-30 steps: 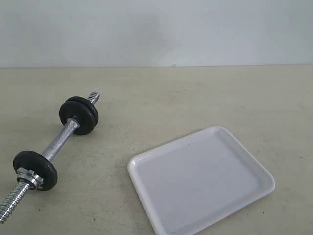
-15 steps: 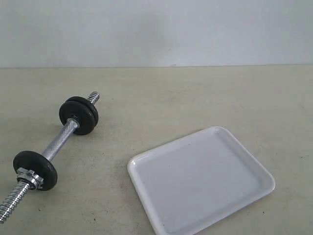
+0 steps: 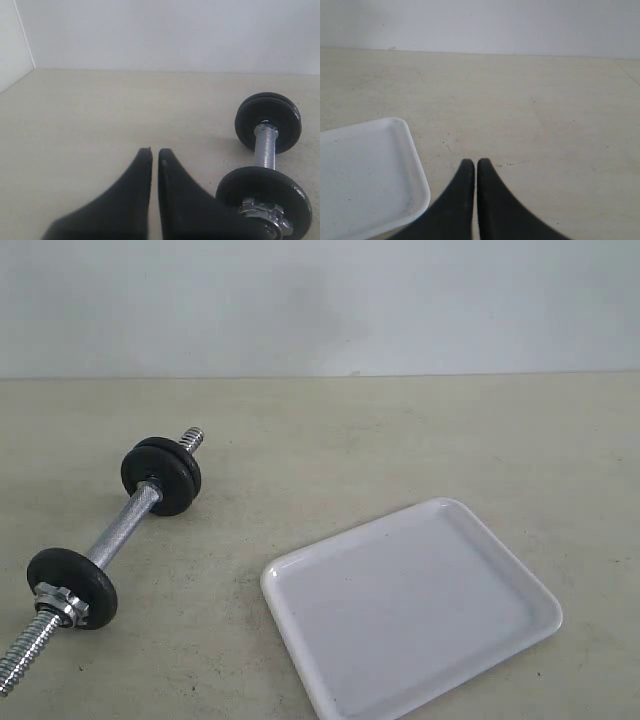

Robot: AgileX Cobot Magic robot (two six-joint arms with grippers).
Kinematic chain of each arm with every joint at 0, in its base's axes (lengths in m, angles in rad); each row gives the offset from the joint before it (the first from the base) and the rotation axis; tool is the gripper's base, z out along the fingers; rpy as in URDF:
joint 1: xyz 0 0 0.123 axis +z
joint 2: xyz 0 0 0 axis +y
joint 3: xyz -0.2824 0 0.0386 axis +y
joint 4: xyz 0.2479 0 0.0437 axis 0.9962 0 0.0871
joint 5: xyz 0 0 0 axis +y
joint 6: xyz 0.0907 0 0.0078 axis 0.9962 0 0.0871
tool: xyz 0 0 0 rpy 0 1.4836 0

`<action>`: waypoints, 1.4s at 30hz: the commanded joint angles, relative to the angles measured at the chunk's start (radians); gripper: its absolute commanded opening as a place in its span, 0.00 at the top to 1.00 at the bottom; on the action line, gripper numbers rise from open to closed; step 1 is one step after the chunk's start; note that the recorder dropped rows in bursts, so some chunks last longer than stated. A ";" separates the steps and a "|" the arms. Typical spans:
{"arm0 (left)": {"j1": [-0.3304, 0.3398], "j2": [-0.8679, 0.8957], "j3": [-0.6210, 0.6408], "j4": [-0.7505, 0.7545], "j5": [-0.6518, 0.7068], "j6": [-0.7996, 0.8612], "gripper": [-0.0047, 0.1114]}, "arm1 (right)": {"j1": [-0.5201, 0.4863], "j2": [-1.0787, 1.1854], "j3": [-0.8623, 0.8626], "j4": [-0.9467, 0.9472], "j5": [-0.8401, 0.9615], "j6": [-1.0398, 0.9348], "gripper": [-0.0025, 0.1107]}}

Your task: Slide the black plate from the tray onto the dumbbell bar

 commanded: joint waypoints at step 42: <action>-0.134 -0.003 0.004 0.000 0.001 0.019 0.92 | -0.005 -0.005 0.000 -0.004 -0.004 0.001 0.98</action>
